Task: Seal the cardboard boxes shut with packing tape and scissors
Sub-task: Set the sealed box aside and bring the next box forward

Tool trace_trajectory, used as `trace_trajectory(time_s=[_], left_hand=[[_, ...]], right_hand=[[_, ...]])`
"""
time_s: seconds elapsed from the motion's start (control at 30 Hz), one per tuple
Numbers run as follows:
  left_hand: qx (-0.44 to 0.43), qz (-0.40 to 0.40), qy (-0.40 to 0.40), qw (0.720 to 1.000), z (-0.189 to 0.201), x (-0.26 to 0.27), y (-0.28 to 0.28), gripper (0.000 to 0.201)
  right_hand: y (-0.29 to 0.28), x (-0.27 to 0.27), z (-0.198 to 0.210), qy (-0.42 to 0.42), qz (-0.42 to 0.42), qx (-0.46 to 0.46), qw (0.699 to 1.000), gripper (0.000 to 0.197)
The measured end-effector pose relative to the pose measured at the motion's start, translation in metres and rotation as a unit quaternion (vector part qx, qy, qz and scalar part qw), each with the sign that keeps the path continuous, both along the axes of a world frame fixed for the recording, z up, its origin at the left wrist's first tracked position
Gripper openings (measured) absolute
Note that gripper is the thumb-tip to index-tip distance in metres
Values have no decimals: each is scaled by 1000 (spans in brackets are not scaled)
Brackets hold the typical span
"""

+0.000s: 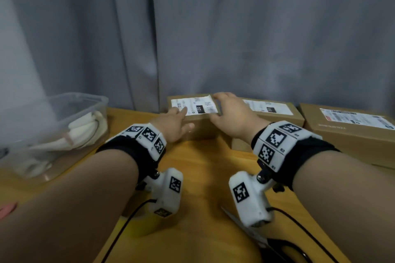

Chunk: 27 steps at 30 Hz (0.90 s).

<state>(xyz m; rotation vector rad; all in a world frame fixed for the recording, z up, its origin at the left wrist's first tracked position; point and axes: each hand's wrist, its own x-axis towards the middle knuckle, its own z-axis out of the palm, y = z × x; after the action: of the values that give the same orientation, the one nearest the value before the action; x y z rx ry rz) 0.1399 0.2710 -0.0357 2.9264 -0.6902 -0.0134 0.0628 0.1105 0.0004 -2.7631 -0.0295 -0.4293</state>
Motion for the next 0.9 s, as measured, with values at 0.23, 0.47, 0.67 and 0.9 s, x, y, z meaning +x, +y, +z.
trace_trajectory(time_s=[0.23, 0.47, 0.67, 0.9], left_hand=[[76, -6, -36, 996, -9, -16, 11, 62], [-302, 39, 76, 949, -12, -22, 20, 59], [-336, 136, 86, 928, -2, -29, 3, 76], [-318, 122, 13, 940, 7, -66, 0, 60]], right_hand=[[-3, 53, -5, 49, -63, 141, 987, 82], [0, 53, -18, 141, -32, 140, 980, 95], [-1, 17, -33, 111, 7, 22, 994, 84], [-14, -55, -31, 110, 43, 1, 993, 69]])
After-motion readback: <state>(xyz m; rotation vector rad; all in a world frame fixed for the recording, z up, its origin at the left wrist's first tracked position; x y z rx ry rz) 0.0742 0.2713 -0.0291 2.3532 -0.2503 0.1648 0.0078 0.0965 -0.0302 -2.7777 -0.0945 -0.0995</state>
